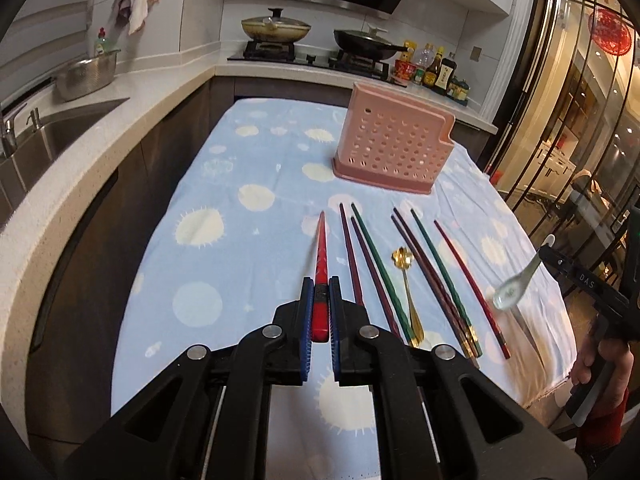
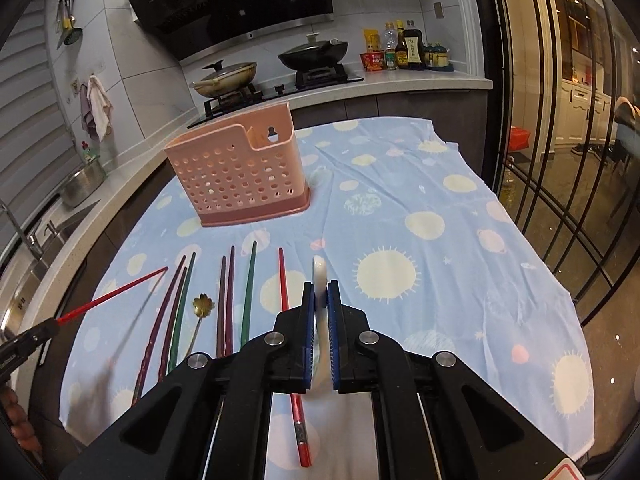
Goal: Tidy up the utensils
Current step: 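Lift and lower the red chopstick into the pink holder while the right tool inserts the spoon, then open both tools to release the chopstick and spoon in the holder, then move both tools back down toward the remaining chopsticks, then grasp a dark-red chopstick with the left tool while the right tool grasps a red chopstick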
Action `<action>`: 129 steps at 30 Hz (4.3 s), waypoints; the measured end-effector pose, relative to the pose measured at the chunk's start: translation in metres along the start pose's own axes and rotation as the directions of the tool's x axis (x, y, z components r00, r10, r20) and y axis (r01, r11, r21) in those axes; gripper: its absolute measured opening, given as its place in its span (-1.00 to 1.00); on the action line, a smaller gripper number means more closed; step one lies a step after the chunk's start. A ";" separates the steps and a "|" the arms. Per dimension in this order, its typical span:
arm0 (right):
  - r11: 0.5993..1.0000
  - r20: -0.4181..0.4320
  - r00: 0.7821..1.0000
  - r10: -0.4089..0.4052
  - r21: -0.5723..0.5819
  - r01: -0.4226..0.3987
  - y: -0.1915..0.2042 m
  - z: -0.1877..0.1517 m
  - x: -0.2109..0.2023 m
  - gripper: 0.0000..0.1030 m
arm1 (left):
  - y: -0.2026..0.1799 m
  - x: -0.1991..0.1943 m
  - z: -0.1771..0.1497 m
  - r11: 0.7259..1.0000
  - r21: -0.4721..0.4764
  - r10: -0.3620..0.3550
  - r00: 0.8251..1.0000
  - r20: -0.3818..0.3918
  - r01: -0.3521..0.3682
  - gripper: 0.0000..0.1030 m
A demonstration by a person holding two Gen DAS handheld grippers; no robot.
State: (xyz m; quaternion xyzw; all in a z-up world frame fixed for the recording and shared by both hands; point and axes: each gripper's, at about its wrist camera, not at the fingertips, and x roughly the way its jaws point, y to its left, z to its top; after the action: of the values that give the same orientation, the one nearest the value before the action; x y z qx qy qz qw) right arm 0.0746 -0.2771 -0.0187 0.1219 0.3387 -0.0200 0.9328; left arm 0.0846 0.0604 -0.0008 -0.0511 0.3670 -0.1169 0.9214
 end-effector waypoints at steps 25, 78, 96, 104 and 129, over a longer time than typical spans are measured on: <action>0.995 0.167 0.983 0.082 -0.067 -0.072 0.033 0.154 0.035 -0.88 | -0.052 -0.007 0.203 0.991 0.136 -0.045 0.942 0.333 0.000 -0.86; 0.998 0.007 0.998 0.054 -0.036 -0.054 0.016 0.037 0.019 -0.50 | -0.031 0.065 0.070 0.996 0.077 0.035 0.999 0.034 -0.037 -0.01; 0.996 -0.184 0.982 0.046 -0.068 -0.060 0.021 -0.065 0.011 -0.50 | -0.025 0.069 -0.026 0.996 0.077 0.045 0.988 -0.148 -0.033 0.01; 0.995 -0.206 0.977 0.063 -0.067 -0.078 0.025 -0.070 0.010 -0.50 | -0.029 0.066 -0.032 0.996 0.084 0.029 0.986 -0.162 -0.015 0.01; 0.995 -0.240 0.971 0.008 -0.093 -0.031 0.026 -0.091 0.020 -0.50 | -0.035 0.069 -0.060 0.991 0.119 0.078 0.980 -0.182 -0.056 0.06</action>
State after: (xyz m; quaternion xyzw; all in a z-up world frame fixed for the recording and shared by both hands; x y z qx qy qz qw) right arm 0.0355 -0.2290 -0.0933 0.0817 0.4479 0.0203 0.8901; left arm 0.0859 0.0085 -0.0841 0.0251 0.4458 -0.1106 0.8879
